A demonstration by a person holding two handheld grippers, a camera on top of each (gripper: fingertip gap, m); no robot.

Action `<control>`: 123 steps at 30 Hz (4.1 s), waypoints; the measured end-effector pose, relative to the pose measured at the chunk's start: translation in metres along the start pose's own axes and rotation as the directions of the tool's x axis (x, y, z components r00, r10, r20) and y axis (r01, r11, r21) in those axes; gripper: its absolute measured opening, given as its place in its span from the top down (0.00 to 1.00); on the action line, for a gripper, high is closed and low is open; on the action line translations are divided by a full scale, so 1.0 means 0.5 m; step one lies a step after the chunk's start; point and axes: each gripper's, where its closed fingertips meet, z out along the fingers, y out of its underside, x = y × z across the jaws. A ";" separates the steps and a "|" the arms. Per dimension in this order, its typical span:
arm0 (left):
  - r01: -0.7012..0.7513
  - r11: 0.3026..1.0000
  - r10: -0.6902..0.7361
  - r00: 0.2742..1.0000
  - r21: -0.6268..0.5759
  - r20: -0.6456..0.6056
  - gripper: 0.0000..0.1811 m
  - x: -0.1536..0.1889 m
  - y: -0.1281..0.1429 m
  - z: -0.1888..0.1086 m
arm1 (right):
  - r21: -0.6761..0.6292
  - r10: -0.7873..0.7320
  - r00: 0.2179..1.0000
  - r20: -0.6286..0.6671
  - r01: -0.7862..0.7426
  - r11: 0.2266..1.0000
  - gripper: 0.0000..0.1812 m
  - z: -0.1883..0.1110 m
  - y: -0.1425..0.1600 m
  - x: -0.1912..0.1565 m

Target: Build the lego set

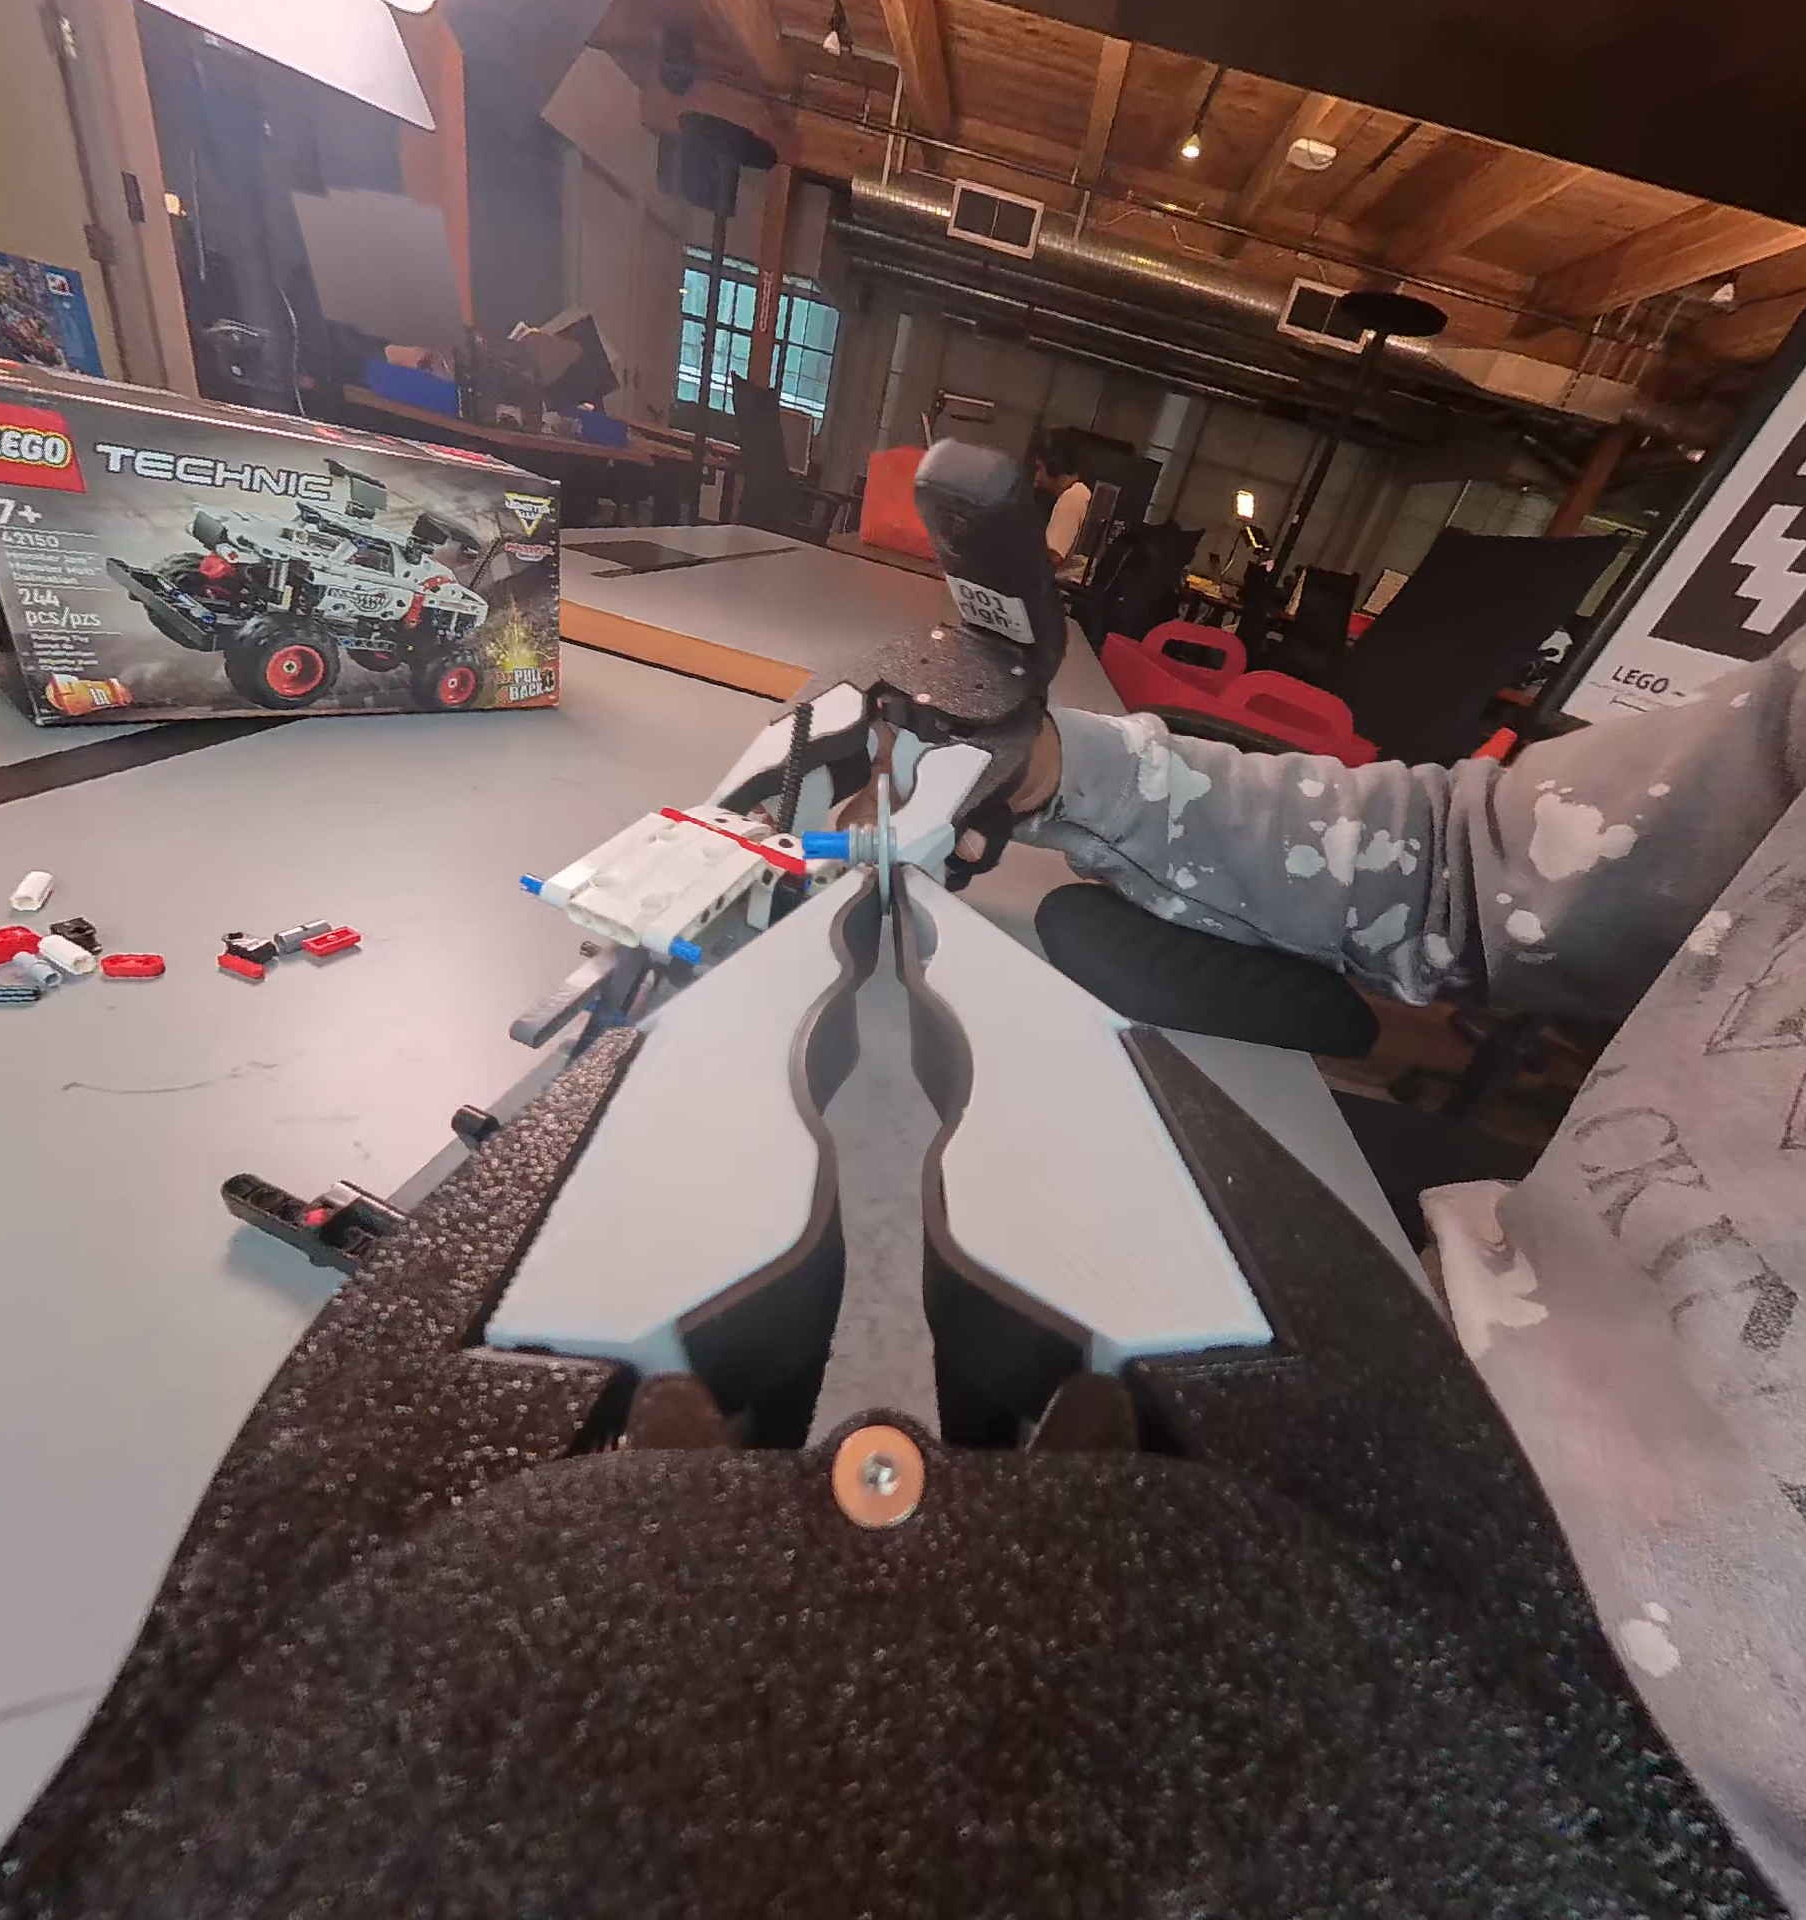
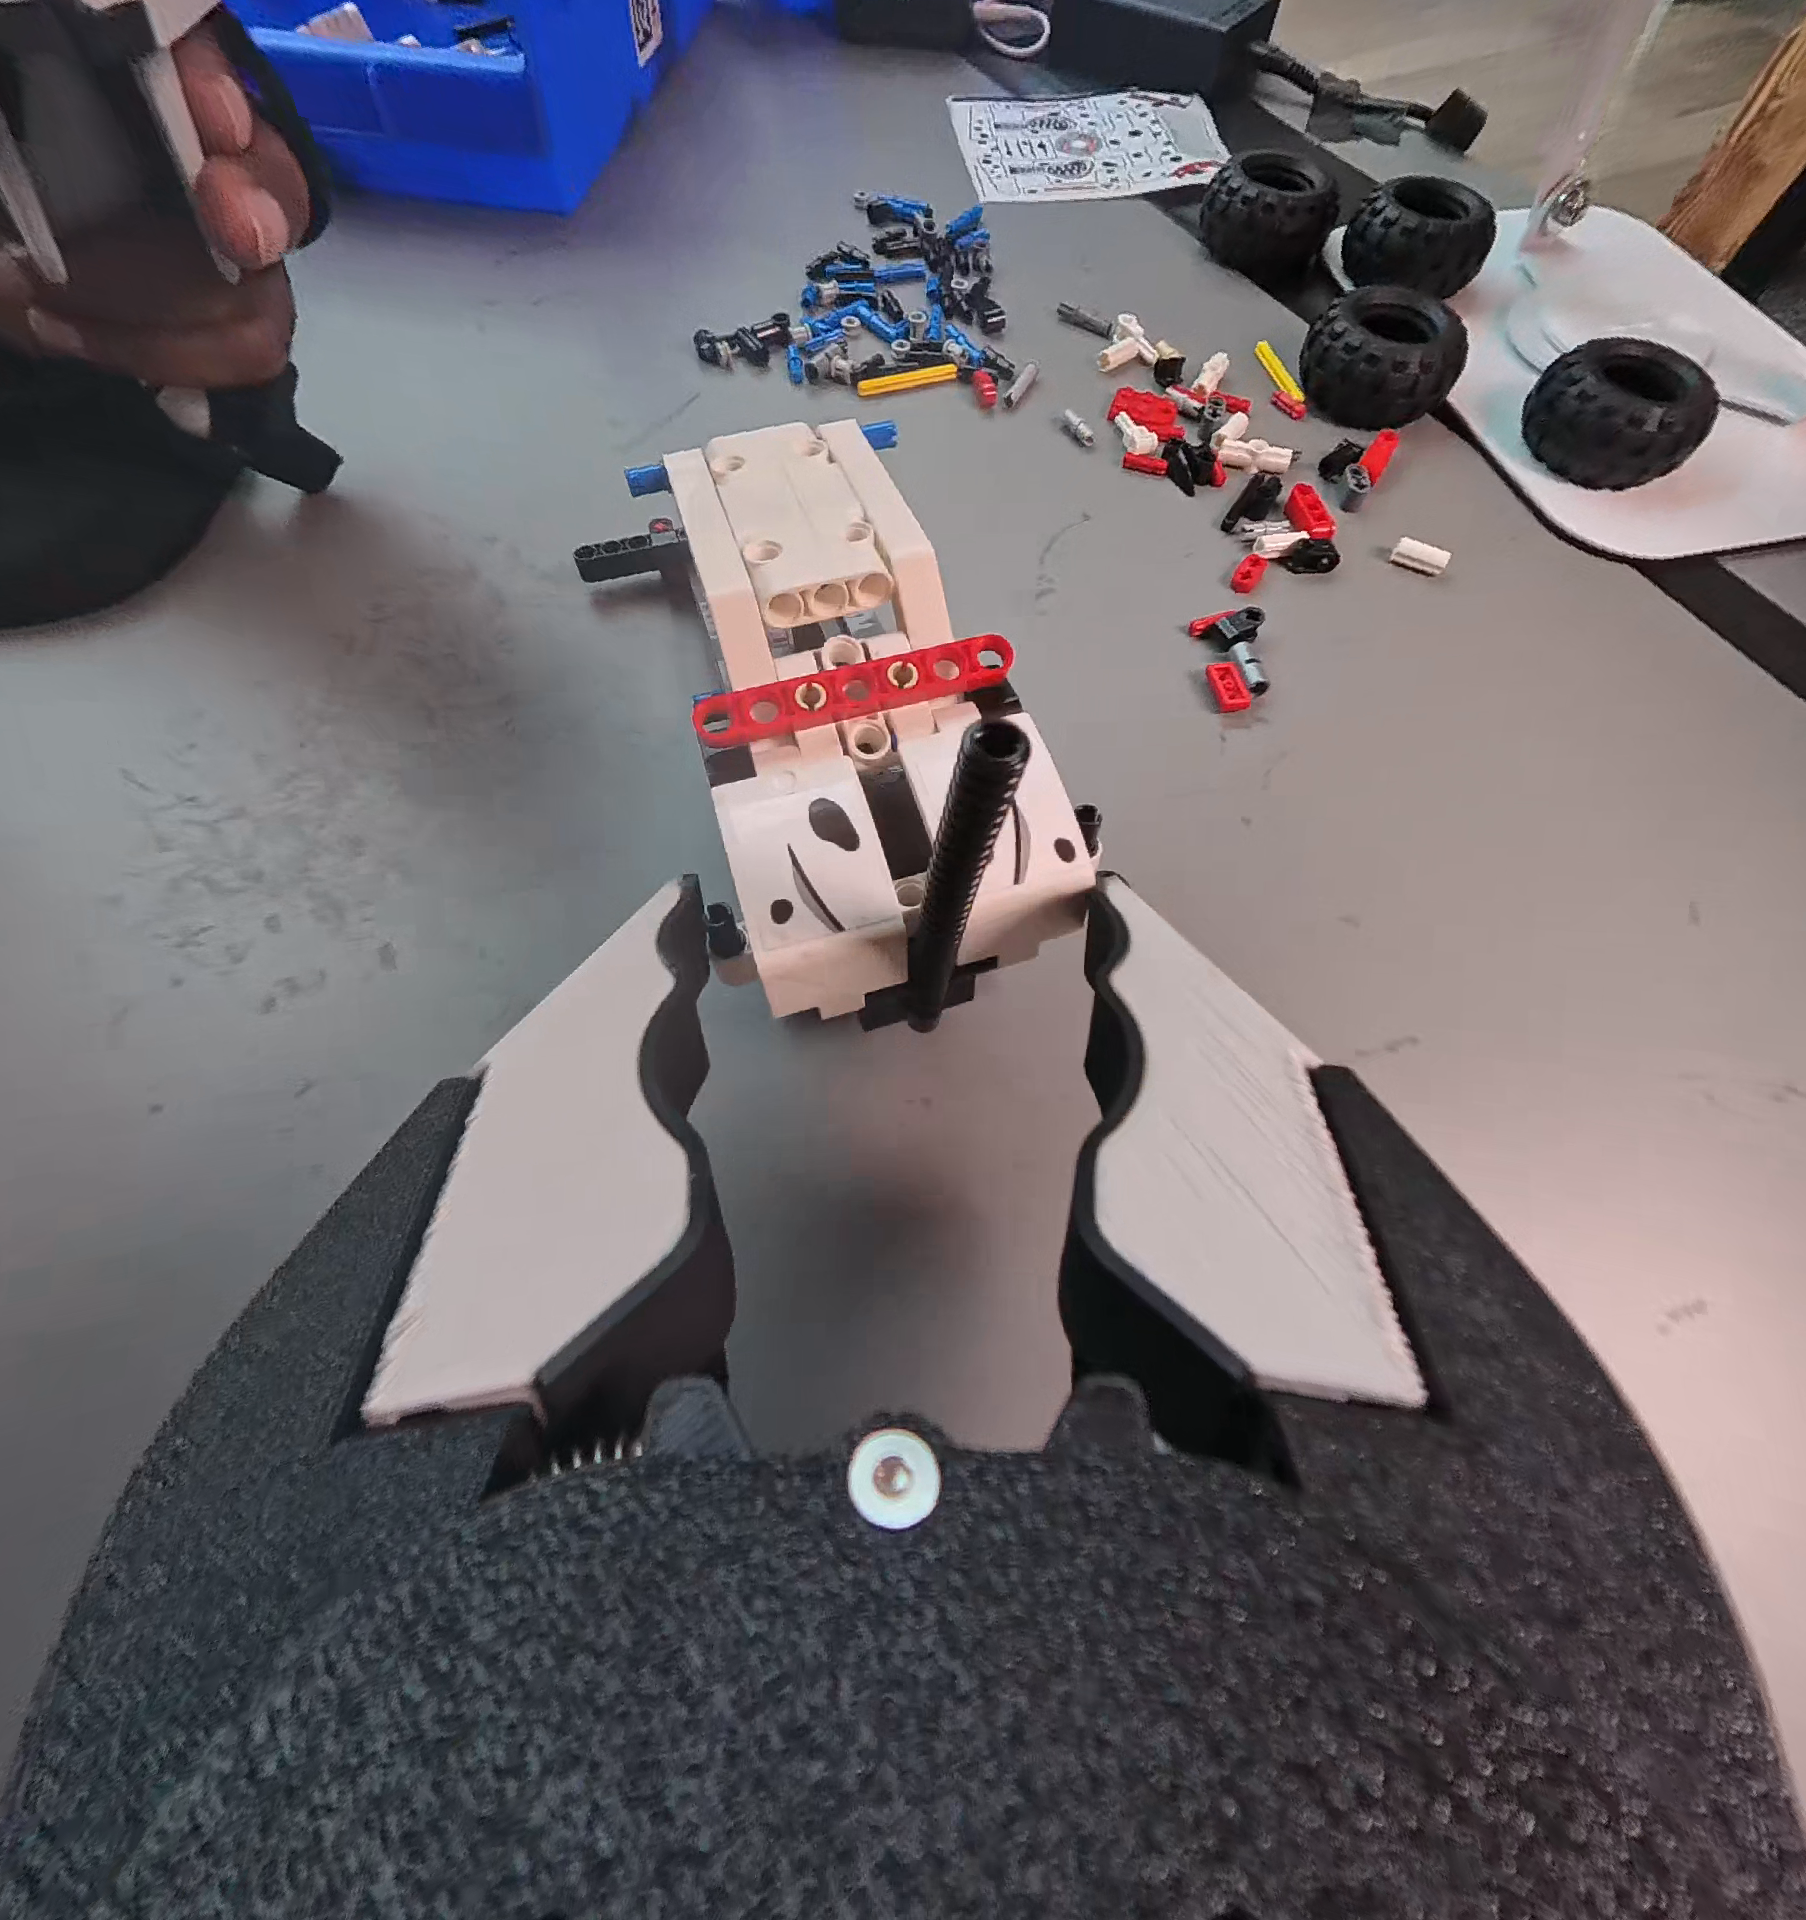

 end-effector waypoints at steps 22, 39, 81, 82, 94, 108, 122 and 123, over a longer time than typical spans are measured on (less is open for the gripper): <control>0.069 0.997 -0.070 0.998 -0.042 -0.008 1.00 0.002 0.014 0.008 | -0.068 -0.112 0.955 -0.274 0.097 0.993 0.61 0.012 -0.021 -0.302; 0.183 0.980 -0.185 0.983 -0.075 -0.017 1.00 0.003 0.017 0.000 | -0.038 -0.131 0.876 -0.464 0.128 0.991 0.53 0.080 -0.068 -0.267; 0.231 0.907 -0.325 0.916 -0.352 -0.237 0.87 0.103 0.021 0.033 | 0.334 -0.401 0.888 0.227 0.315 0.888 0.87 -0.047 -0.213 -0.300; 0.223 0.914 -0.317 0.914 -0.338 -0.255 0.87 0.107 0.018 0.033 | 0.384 -0.322 0.909 0.265 0.206 0.900 0.87 -0.056 -0.225 -0.301; 0.411 0.875 -0.484 0.743 -0.256 -0.463 0.97 0.146 -0.040 0.038 | 0.492 -0.210 0.913 0.350 0.011 0.871 0.87 -0.058 -0.264 -0.320; 0.307 0.893 -0.439 0.757 -0.329 -0.485 0.98 0.149 -0.003 0.019 | 0.277 -0.358 0.845 0.397 0.261 0.925 0.87 -0.038 -0.237 -0.338; 0.095 0.937 -0.183 0.953 -0.335 -0.242 0.88 0.066 0.040 0.021 | 0.113 -0.370 0.891 0.263 0.353 0.929 0.87 -0.010 -0.202 -0.277; 0.037 0.933 -0.118 0.972 -0.359 -0.205 0.87 0.052 0.049 0.011 | 0.102 -0.367 0.899 0.239 0.353 0.930 0.87 -0.012 -0.204 -0.265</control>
